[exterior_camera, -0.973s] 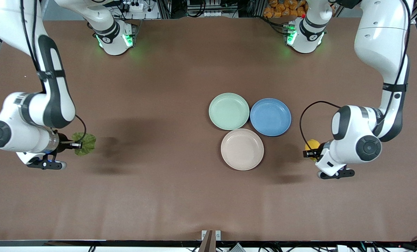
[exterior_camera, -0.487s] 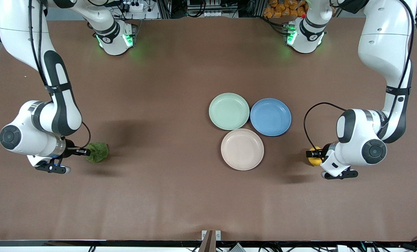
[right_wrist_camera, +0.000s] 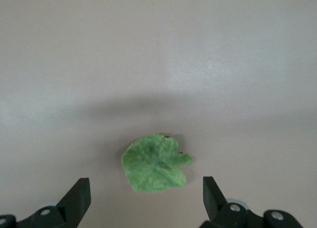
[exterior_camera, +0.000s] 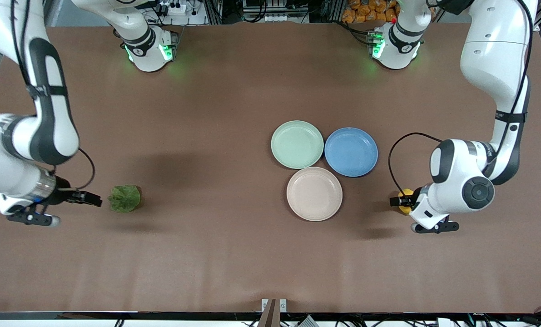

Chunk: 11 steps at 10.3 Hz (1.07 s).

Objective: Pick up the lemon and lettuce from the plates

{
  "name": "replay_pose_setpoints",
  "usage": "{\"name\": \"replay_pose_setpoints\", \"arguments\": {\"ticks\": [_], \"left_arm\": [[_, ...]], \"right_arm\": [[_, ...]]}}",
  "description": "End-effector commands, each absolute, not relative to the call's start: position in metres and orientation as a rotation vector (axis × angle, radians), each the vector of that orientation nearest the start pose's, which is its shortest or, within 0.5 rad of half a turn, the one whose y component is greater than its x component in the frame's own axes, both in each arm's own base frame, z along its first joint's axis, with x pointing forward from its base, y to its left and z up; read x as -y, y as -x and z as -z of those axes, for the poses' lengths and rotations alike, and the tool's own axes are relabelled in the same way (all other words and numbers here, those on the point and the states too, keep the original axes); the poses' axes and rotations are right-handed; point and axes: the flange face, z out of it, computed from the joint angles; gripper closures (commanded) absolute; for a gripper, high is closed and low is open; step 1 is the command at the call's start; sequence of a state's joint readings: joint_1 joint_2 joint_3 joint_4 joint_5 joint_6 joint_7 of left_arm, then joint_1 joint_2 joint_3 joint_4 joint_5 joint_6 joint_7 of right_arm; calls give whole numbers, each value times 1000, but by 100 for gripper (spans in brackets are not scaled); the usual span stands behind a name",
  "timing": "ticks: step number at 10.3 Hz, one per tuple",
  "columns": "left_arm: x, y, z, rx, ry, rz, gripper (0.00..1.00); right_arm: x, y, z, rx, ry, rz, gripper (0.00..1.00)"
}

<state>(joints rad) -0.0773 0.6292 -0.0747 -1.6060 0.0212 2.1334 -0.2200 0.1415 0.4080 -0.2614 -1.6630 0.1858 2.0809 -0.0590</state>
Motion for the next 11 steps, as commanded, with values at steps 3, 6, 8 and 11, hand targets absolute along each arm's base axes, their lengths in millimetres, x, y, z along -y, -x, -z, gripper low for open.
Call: {"name": "replay_pose_setpoints", "arguments": {"ticks": [3, 6, 8, 11], "left_arm": [[79, -571, -286, 109, 3134, 37, 0], [56, -529, -318, 134, 3122, 68, 0], [38, -511, -333, 124, 3116, 89, 0], [26, -502, -344, 120, 3111, 98, 0]], "right_arm": [[73, -630, -514, -85, 3088, 55, 0], [80, -595, -604, -72, 3080, 157, 0], [80, -576, -638, -78, 3077, 212, 0], [81, -565, -676, -70, 3088, 255, 0]]}}
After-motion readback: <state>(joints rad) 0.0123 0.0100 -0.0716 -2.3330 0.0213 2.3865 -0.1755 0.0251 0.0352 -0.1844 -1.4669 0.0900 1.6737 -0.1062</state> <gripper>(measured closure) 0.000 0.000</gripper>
